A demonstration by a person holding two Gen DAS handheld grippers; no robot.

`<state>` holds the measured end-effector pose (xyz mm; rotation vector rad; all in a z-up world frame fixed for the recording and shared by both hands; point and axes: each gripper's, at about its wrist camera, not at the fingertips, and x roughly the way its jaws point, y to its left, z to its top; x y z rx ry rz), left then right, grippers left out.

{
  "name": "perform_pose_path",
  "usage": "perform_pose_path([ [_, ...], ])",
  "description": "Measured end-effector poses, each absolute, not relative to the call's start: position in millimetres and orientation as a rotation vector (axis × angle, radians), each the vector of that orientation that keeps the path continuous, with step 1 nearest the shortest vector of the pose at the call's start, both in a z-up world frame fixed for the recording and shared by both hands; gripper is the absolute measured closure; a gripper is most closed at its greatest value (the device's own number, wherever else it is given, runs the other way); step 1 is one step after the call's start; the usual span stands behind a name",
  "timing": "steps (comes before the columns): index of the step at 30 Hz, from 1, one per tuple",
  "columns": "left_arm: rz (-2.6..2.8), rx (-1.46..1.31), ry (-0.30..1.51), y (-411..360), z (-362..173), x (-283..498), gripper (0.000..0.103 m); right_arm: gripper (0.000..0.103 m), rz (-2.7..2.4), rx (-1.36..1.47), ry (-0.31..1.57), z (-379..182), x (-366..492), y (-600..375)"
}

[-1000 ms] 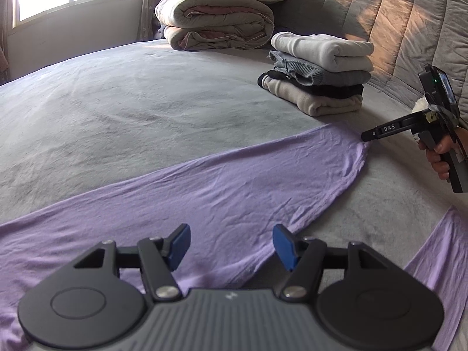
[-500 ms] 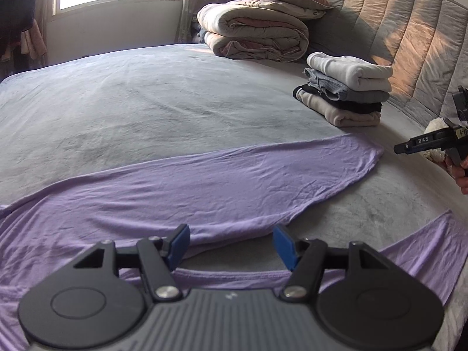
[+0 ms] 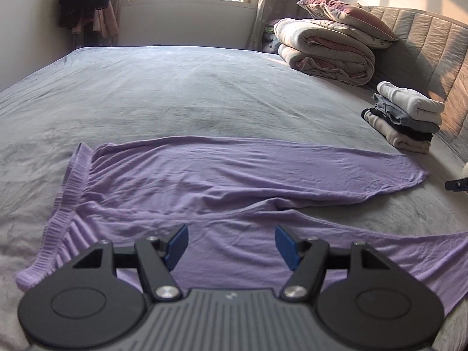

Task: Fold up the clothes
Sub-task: 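Move both open grippers to the lavender garment's waistband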

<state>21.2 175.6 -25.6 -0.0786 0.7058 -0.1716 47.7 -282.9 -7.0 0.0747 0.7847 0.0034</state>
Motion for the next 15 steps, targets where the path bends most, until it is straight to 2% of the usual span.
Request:
perform_pose_path([
  [10,0.001,-0.096,0.765,244,-41,-15,0.036,0.062,0.127,0.077,0.776,-13,32,-225],
  [15,0.082,-0.195,0.733,280,-39,-37,0.037,0.062,0.228,0.074,0.769,-18,20,-183],
])
